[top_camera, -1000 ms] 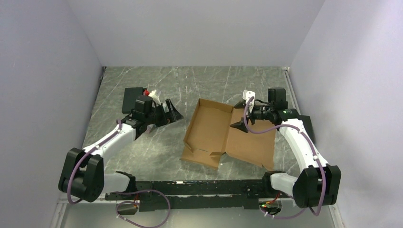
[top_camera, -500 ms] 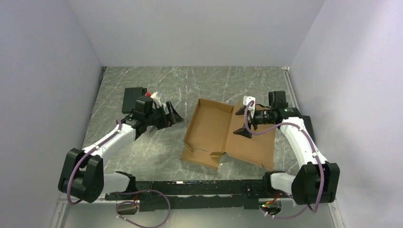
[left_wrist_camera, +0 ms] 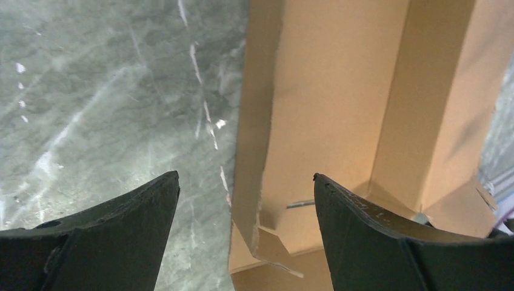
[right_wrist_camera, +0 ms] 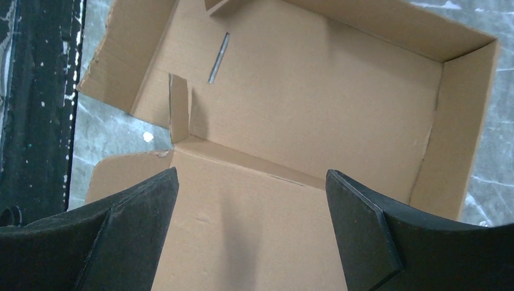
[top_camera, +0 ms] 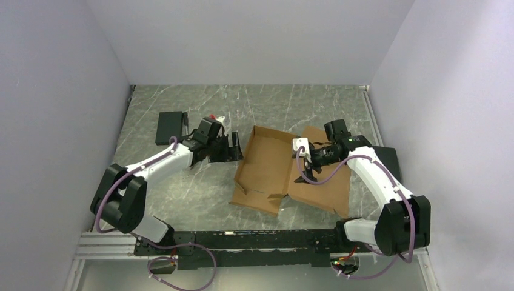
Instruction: Fold the paper box
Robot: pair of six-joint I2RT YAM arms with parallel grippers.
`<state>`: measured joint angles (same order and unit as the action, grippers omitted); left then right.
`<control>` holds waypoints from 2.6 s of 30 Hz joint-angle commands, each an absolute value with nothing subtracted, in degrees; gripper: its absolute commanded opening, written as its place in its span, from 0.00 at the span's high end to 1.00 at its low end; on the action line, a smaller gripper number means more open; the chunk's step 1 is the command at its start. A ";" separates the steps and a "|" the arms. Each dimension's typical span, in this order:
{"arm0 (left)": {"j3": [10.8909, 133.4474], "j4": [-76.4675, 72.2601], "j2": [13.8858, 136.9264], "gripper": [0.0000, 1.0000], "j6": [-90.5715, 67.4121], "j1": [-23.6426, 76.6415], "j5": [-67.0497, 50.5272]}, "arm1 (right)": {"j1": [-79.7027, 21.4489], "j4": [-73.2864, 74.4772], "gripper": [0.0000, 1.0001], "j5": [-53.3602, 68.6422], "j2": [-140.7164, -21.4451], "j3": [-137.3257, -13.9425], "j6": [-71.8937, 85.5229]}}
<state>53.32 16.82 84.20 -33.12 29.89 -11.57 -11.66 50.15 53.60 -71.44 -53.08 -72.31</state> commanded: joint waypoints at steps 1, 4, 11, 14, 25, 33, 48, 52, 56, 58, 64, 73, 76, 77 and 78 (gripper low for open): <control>57.08 17.00 86.37 0.14 -29.51 29.96 -7.95 | -12.62 49.57 0.05 51.77 -71.79 -52.14 -74.89; 59.45 16.80 88.75 0.13 -27.96 29.97 -6.47 | -12.82 49.20 0.05 50.85 -72.11 -52.07 -74.71; 68.35 19.48 97.66 0.17 -28.00 29.97 -2.23 | -12.81 48.62 0.05 50.32 -72.07 -51.97 -74.36; 71.84 21.91 100.40 0.18 -29.29 29.97 -0.63 | -12.83 48.46 0.05 50.07 -72.15 -51.99 -74.31; 74.93 25.99 102.40 0.19 -37.50 29.97 7.09 | -12.83 48.52 0.05 49.62 -72.50 -51.94 -74.29; 74.71 24.02 102.61 0.20 -33.26 29.97 1.66 | -12.79 48.62 0.05 49.66 -72.43 -52.03 -74.30; 76.68 23.04 104.04 0.20 -21.01 29.96 -4.53 | -12.74 48.95 0.05 49.57 -72.34 -52.12 -74.58; 76.33 22.32 104.10 0.20 -20.55 29.93 -5.67 | -12.79 49.11 0.05 49.48 -72.36 -52.20 -74.65; 75.20 20.81 103.19 0.17 -20.88 29.76 -5.51 | -12.74 49.26 0.05 49.61 -72.38 -52.21 -74.71; 74.62 19.83 102.74 0.09 -21.27 29.35 -5.56 | -12.74 49.35 0.05 49.57 -72.39 -52.29 -74.79; 73.22 16.77 101.93 0.00 -23.86 25.20 -12.65 | -12.74 49.56 0.05 49.57 -72.25 -52.36 -74.96; 75.88 17.81 103.45 0.04 -24.45 24.43 -13.54 | -12.76 49.84 0.05 50.02 -72.35 -52.34 -75.15; 76.90 19.44 104.04 0.04 -24.20 24.43 -12.57 | -12.81 49.83 0.05 50.01 -72.40 -52.37 -75.15; 77.21 19.87 104.20 0.04 -24.13 24.48 -12.21 | -12.81 49.83 0.05 49.95 -72.38 -52.35 -75.15; 77.62 20.26 104.30 0.04 -24.02 24.52 -11.95 | -12.78 49.83 0.05 49.93 -72.34 -52.30 -75.15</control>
